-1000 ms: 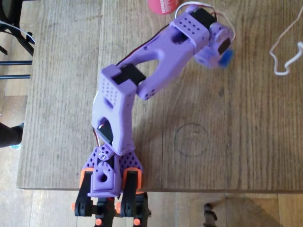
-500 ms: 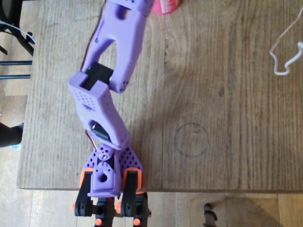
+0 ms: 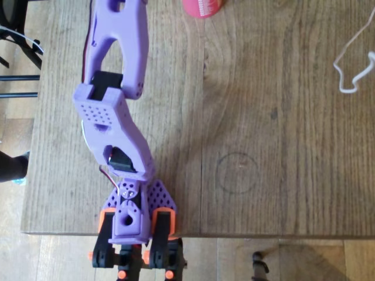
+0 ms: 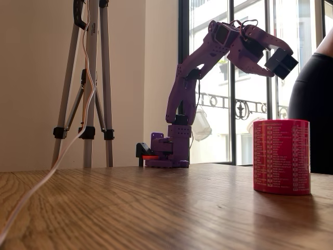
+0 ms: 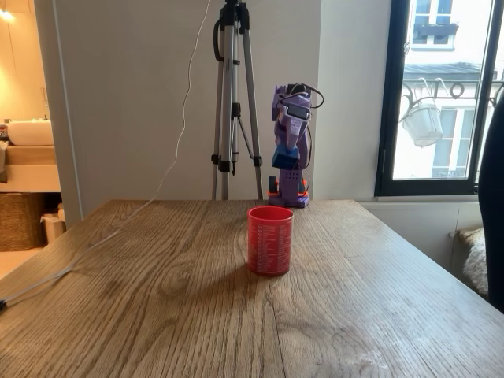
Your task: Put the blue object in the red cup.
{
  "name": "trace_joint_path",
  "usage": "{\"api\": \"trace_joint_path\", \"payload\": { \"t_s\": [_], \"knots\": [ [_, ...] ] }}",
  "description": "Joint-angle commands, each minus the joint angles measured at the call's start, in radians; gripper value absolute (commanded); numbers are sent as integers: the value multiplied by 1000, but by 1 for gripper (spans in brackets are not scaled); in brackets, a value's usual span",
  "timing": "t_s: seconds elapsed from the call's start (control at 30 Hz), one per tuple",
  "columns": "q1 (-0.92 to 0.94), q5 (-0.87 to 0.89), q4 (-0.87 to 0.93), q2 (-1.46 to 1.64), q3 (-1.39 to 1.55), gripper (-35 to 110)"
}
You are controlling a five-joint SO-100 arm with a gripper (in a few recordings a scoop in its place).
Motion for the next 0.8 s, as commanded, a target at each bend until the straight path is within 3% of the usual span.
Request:
{"api": "trace_joint_path", "payload": {
  "t_s": [0.0, 0.4, 0.77],
  "knots": [
    [-51, -21, -63, -29, -74, 0],
    [40, 29, -215, -123, -55, 0],
    [92, 17, -166, -120, -58, 0]
  ]
}}
